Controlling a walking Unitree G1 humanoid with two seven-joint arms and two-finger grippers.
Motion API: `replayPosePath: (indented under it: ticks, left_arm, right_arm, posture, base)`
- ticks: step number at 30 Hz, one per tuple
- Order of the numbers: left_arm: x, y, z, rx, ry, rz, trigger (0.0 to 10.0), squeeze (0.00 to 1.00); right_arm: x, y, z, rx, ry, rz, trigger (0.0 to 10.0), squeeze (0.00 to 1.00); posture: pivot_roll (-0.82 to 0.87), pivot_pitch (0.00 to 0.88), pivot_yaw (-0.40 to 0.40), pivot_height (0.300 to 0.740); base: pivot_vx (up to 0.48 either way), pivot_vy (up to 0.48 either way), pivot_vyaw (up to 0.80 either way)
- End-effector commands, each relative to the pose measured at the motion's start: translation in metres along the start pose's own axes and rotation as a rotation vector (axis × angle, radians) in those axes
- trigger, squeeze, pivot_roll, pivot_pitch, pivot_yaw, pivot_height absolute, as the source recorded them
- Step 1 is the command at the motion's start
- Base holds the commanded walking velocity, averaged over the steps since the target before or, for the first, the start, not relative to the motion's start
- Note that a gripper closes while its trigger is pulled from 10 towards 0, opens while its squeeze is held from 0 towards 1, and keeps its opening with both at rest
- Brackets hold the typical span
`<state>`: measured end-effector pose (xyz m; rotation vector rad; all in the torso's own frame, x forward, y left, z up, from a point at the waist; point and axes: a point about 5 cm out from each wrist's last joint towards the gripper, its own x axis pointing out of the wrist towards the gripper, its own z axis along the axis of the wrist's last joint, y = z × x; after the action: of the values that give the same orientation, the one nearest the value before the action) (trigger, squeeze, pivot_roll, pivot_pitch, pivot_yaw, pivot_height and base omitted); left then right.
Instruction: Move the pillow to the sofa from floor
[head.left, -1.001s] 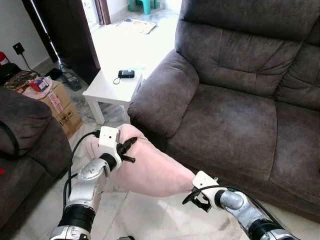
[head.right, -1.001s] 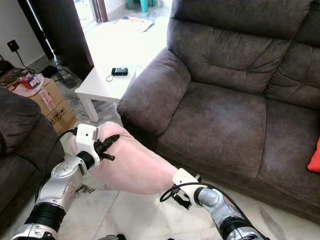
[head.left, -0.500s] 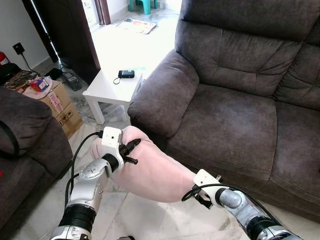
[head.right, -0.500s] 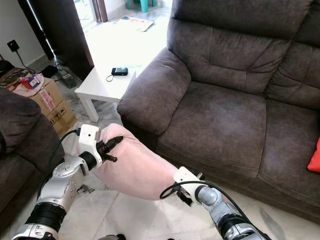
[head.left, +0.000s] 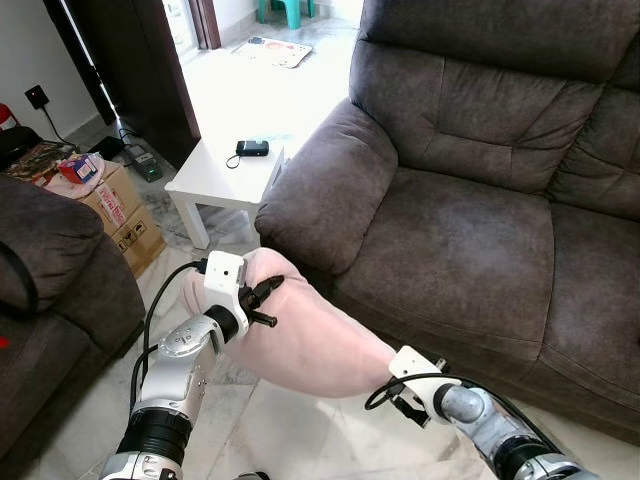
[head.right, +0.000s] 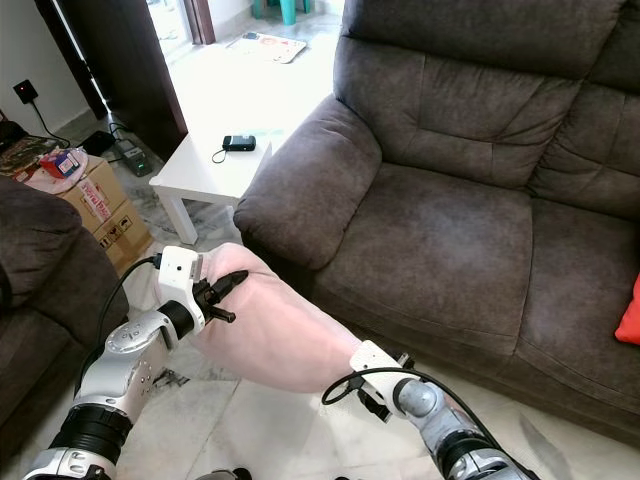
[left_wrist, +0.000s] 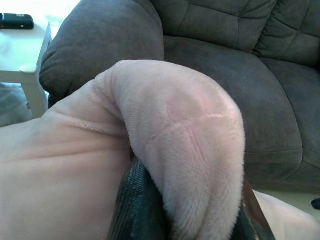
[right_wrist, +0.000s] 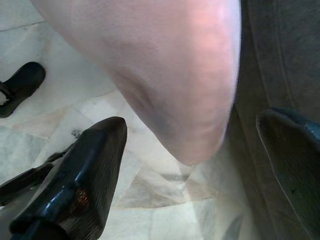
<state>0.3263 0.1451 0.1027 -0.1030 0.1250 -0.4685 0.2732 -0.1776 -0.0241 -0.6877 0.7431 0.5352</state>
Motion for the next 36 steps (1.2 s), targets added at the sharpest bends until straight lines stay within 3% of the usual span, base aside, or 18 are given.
replayPosePath:
  ticks: [1, 14, 15, 21, 22, 36]
  left_arm:
    - [0.000, -0.002, 0.022, 0.019, -0.097, -0.028, 10.0, 0.00]
    - [0.000, -0.003, 0.024, 0.004, -0.106, -0.032, 10.0, 0.00]
    - [0.000, -0.003, 0.025, 0.001, -0.107, -0.033, 10.0, 0.00]
    - [0.000, -0.004, 0.025, -0.004, -0.108, -0.034, 10.0, 0.00]
    - [0.000, -0.004, 0.025, -0.006, -0.109, -0.036, 10.0, 0.00]
    - [-0.001, -0.009, 0.029, -0.035, -0.130, -0.080, 10.0, 0.00]
  right_arm:
    - [0.000, 0.007, -0.006, 0.003, 0.026, 0.016, 10.0, 0.00]
    - [0.002, 0.015, -0.007, 0.068, 0.021, 0.019, 10.0, 0.00]
    - [0.002, 0.016, -0.007, 0.086, 0.014, 0.015, 0.0, 0.00]
    - [0.003, 0.019, -0.006, 0.111, 0.008, 0.023, 0.0, 0.00]
    - [0.003, 0.020, -0.007, 0.114, 0.010, 0.030, 10.0, 0.00]
    - [0.004, 0.025, -0.007, 0.170, 0.000, 0.027, 10.0, 0.00]
  posture:
    - [0.08, 0.127, -0.002, 0.740]
    - [0.09, 0.131, -0.002, 0.740]
    - [0.09, 0.132, -0.002, 0.740]
    - [0.09, 0.133, -0.003, 0.740]
    - [0.09, 0.133, -0.003, 0.740]
    - [0.10, 0.133, -0.003, 0.740]
  base:
    - [0.000, 0.000, 0.00]
    - [0.000, 0.000, 0.00]
    - [0.000, 0.000, 0.00]
    - [0.000, 0.000, 0.00]
    - [0.000, 0.000, 0.00]
    - [0.000, 0.000, 0.00]
